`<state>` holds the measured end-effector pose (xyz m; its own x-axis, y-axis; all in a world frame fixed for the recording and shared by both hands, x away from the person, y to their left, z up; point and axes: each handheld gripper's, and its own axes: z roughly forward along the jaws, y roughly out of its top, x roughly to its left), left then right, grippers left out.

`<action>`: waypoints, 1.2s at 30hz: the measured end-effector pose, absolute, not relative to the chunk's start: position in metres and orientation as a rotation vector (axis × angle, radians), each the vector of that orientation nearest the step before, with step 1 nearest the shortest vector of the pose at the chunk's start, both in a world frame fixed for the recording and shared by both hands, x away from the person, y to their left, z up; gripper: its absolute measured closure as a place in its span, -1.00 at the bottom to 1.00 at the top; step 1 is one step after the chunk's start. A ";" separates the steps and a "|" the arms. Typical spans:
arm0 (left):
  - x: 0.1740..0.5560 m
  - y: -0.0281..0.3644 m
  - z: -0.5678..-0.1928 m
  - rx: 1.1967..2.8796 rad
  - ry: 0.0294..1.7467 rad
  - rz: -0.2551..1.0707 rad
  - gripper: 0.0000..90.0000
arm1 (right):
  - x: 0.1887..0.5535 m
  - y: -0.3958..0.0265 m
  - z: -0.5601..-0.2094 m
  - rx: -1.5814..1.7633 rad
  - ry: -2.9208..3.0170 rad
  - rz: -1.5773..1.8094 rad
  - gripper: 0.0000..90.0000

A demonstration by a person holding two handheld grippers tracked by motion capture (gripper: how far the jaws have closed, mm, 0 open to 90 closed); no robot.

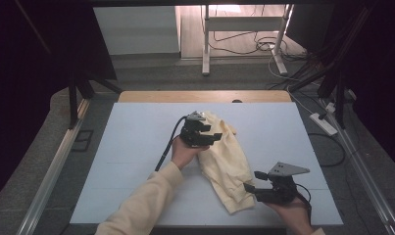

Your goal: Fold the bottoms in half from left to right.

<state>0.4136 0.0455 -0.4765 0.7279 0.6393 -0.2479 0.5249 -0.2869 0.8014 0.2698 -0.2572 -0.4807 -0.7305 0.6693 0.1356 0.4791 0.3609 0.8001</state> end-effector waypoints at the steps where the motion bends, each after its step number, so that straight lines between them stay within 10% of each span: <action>1: 0.412 0.048 -0.476 1.958 0.890 0.149 -0.21 | 0.271 -0.258 -0.480 1.033 2.401 1.314 -0.18; 36: 0.362 0.109 -0.478 1.994 0.892 0.152 -0.24 | 0.264 -0.221 -0.493 0.691 2.695 1.144 0.00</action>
<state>0.3617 0.1094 -0.4781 0.7303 0.6425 -0.2320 0.5295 -0.3178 0.7866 0.2638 -0.2213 -0.4928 -0.8859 0.4605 0.0548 0.3593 0.6068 0.7090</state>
